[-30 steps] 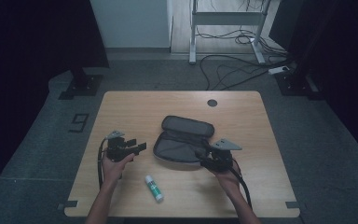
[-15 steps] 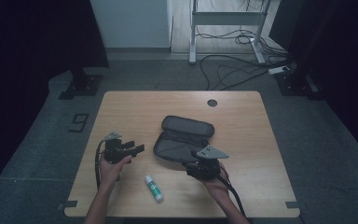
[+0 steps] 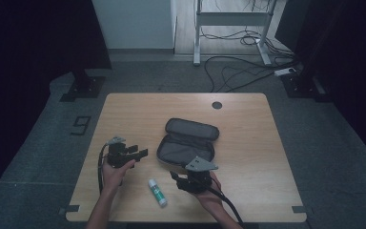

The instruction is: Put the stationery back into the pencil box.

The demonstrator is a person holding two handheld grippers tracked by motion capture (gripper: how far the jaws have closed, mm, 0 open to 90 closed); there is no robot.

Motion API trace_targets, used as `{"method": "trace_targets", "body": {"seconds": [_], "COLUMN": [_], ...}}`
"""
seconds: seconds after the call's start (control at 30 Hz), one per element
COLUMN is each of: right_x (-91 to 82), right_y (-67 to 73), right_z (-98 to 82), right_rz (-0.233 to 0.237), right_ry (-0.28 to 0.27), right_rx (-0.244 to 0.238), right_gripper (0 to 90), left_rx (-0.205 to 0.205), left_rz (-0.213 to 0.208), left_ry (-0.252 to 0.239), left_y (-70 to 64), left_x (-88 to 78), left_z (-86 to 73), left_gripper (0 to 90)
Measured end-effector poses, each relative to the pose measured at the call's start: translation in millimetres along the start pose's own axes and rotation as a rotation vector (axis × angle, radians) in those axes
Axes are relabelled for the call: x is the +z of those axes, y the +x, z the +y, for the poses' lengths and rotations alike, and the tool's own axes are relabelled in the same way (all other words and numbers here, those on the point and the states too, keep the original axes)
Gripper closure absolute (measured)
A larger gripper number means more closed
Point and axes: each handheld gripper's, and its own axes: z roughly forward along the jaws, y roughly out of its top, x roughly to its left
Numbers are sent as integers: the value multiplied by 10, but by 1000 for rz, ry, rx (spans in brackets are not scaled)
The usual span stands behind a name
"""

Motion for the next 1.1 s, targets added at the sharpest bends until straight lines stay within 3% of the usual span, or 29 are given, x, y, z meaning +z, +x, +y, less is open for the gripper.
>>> {"method": "trace_targets", "body": {"seconds": [0.5,0.7,1.1], "right_x": [283,419,683], "right_y": [300,405,561], "right_z": [-36,-81,-277], "right_rz": [70,96,122], "right_ry": [51,83,200], "right_rx": [-28,-51,-115], "right_gripper": [442,442,453], "left_rx": [-15,-14,-21], "left_rz": [16,24,43], "left_ry": [-30,-18,-12], "left_y": [37,29,39], "left_x": [-114,-127,-197], "left_z": [-22,-60,-137], "left_gripper": [378,377,378]}}
